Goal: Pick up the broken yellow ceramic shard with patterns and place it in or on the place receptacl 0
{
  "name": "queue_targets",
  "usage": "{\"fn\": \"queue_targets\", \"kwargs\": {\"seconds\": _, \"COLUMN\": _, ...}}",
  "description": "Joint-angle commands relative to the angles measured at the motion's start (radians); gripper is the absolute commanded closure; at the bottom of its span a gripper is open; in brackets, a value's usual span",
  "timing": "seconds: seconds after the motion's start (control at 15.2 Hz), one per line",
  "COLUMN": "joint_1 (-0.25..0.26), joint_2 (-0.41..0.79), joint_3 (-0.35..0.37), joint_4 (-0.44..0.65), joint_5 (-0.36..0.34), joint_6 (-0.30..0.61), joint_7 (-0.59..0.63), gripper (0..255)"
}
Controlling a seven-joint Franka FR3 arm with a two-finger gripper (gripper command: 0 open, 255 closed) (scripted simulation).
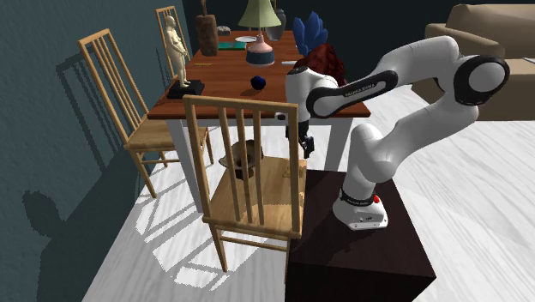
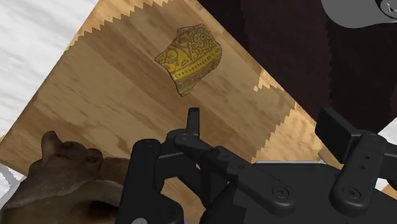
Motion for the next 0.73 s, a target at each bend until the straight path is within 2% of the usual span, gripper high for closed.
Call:
{"fn": "queue_targets", "kwargs": {"seconds": 0.0, "joint_1": -0.013, "joint_2": 0.023, "joint_3": -0.05, "joint_4": -0.034, "joint_5": -0.057, "joint_6": 0.041, "joint_7": -0.082, "gripper": 0}}
{"fn": "queue_targets", "kwargs": {"seconds": 0.26, "joint_1": -0.045, "joint_2": 0.114, "joint_3": -0.164, "joint_4": -0.077, "joint_5": -0.183, "joint_6": 0.144, "joint_7": -0.243, "gripper": 0}}
{"fn": "queue_targets", "kwargs": {"seconds": 0.66, "joint_1": -0.057, "joint_2": 0.18, "joint_3": -0.205, "joint_4": -0.119, "joint_5": -0.228, "joint_6": 0.248, "joint_7": -0.246, "gripper": 0}}
